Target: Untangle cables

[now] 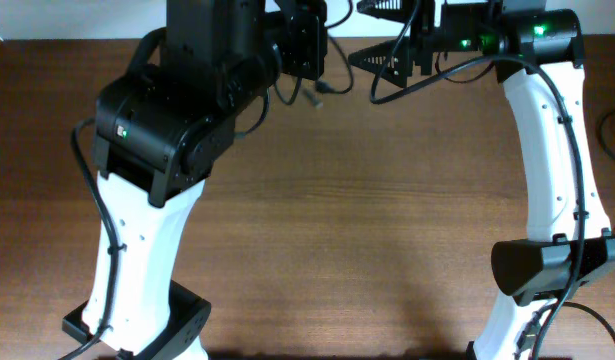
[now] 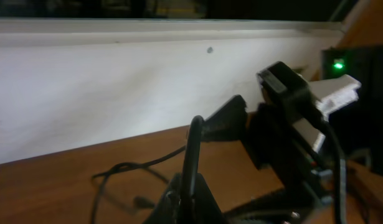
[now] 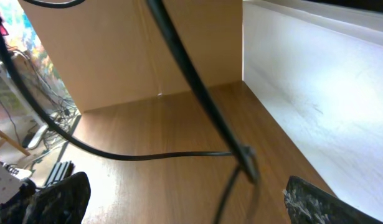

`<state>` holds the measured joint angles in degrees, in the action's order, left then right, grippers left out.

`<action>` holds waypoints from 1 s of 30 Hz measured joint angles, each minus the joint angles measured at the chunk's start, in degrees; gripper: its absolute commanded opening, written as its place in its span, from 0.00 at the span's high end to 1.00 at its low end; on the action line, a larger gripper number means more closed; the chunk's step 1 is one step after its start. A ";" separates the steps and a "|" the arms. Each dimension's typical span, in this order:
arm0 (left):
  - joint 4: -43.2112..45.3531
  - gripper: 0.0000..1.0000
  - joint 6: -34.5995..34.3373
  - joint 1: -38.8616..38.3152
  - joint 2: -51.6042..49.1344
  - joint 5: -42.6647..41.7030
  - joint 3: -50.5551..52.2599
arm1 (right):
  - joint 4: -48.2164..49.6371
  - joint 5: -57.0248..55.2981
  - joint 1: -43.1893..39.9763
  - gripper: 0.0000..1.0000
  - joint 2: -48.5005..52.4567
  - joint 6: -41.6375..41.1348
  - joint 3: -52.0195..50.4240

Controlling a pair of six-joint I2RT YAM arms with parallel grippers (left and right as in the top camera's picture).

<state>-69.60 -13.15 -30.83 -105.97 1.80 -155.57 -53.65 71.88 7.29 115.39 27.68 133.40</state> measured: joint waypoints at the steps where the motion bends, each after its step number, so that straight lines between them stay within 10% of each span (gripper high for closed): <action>1: 0.00 1.00 -0.02 0.00 0.00 -1.73 0.00 | 0.31 -0.13 0.00 0.01 0.00 0.00 0.00; 2: -0.02 1.00 -0.15 0.00 0.00 -3.30 0.00 | 0.50 -0.15 0.00 0.05 0.00 0.02 0.00; 4: -0.02 1.00 -0.28 0.00 0.00 -7.08 0.00 | 0.57 -0.37 0.00 0.96 0.00 0.15 0.00; 7: -0.04 0.94 -1.27 0.00 0.00 -10.62 0.00 | 0.68 -0.57 -0.04 0.96 0.00 0.66 0.00; 8: -0.33 0.78 -1.29 0.00 0.00 -10.12 0.00 | 0.28 -1.14 -0.15 0.96 -0.02 0.68 0.00; 10: -0.96 0.00 -1.57 0.00 -0.02 -9.68 0.15 | -2.19 -6.10 -2.32 0.96 -0.04 0.76 0.04; 23: -7.80 0.01 -1.66 0.00 0.02 -9.29 0.15 | -6.86 -39.56 -51.32 0.92 0.00 0.76 0.04; 24: -8.46 0.01 -1.66 0.00 0.02 -9.29 0.15 | -4.17 -40.41 -56.24 0.01 0.00 0.63 0.04; 30: -10.38 0.01 -1.68 0.00 0.02 -9.68 0.15 | -0.07 -39.01 -62.58 0.01 2.75 -9.42 0.11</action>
<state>-79.99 -14.83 -30.83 -105.95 -7.88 -155.41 -53.71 32.86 -55.29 118.15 18.26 133.51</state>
